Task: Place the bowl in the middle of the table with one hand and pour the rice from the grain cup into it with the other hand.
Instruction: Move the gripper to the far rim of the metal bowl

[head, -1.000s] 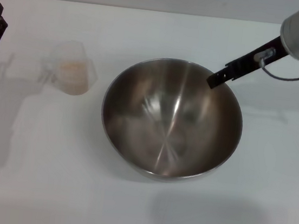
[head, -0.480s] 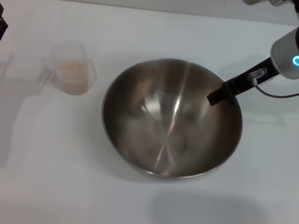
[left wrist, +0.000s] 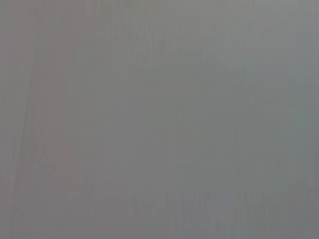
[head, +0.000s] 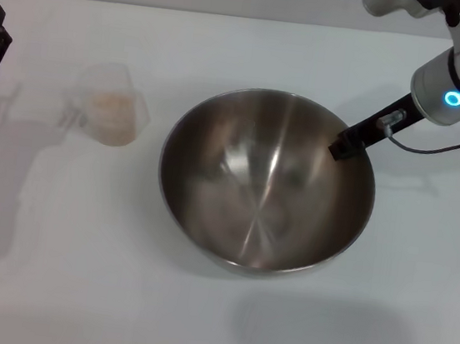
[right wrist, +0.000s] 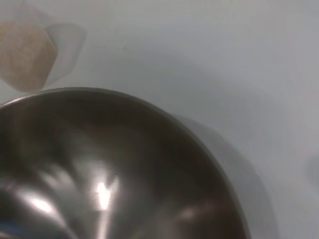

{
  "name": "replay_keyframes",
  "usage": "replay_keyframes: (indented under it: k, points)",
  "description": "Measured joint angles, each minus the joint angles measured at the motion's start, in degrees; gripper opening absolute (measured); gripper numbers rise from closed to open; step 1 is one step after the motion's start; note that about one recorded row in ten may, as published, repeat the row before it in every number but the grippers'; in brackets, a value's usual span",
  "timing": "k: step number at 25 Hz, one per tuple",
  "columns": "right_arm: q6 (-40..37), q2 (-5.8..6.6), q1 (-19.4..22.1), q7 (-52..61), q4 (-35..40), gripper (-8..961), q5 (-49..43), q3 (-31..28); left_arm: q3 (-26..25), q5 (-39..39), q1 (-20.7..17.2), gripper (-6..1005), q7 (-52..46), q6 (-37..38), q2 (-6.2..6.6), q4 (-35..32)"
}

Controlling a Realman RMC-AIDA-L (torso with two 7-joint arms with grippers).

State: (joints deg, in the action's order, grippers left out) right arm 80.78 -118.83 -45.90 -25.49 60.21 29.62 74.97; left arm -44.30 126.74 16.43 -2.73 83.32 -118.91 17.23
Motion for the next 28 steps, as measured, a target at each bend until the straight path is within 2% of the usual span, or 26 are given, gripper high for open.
replay_keyframes:
  k: [9, 12, 21, 28]
  points:
    - [-0.4, 0.0, -0.1, -0.7, -0.1, 140, 0.0, 0.1, 0.0, 0.0, 0.0, 834, 0.0, 0.0, 0.0, 0.2]
    - [-0.1, 0.0, 0.0, -0.8, 0.9, 13, 0.0, -0.2, 0.0, 0.0, 0.0, 834, 0.0, 0.0, 0.0, 0.3]
    - [0.6, -0.03, 1.3, -0.9, 7.8, 4, 1.0, -1.8, 0.0, 0.0, -0.2, 834, 0.0, 0.7, 0.0, 0.5]
    - [-3.3, -0.07, 1.1, -0.8, 5.5, 3, 1.6, -2.0, 0.1, 0.0, -0.4, 834, 0.0, 2.1, -0.04, 0.5]
